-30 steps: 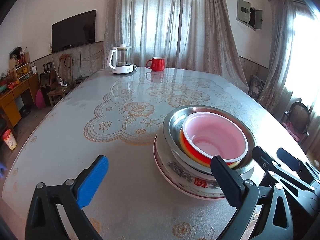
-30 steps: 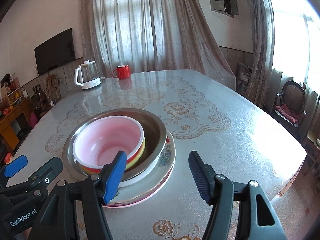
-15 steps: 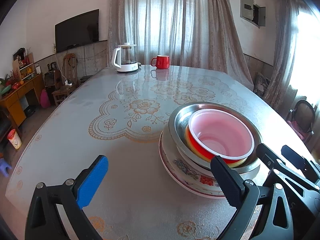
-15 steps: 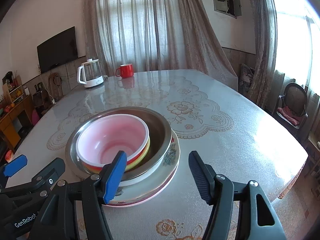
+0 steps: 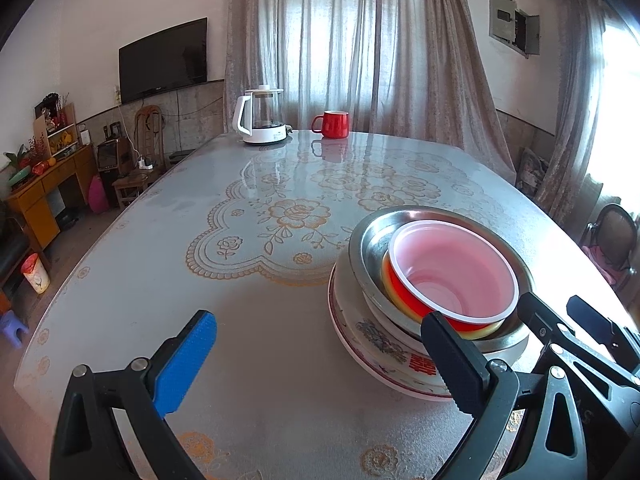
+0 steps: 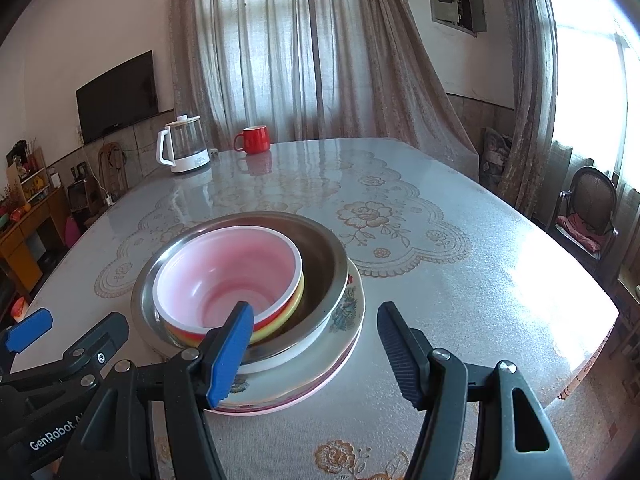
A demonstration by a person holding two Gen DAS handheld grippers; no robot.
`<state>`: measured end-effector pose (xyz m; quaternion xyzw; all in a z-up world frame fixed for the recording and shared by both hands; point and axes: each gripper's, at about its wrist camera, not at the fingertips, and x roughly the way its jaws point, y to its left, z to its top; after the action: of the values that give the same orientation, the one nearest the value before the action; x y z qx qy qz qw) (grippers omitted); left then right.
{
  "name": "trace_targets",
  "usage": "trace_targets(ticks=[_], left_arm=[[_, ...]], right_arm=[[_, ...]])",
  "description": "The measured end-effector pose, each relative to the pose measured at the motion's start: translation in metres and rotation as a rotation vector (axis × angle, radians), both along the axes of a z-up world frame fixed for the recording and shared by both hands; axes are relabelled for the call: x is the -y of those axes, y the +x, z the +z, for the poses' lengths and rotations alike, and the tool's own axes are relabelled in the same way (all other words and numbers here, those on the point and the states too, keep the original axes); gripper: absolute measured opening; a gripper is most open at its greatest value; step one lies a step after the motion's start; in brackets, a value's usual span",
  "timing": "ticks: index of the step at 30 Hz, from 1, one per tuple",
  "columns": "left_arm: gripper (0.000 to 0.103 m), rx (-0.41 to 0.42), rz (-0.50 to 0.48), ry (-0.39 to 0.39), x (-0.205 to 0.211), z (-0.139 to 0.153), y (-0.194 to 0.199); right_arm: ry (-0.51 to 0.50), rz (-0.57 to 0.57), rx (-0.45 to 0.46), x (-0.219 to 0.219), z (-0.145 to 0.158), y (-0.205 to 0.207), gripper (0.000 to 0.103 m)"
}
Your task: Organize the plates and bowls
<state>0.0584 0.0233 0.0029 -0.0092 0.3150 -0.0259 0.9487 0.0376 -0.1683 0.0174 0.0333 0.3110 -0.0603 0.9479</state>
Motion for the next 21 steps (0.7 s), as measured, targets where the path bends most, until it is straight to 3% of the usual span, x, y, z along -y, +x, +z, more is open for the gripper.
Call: trace_targets(ticks=[21], left_arm=[[0.102,0.012,-0.007,-0.001,-0.0010,-0.0012,0.0016]], right_arm=[[0.000,0.007,-0.015,-0.0010,-0.0038,0.0066,0.065]])
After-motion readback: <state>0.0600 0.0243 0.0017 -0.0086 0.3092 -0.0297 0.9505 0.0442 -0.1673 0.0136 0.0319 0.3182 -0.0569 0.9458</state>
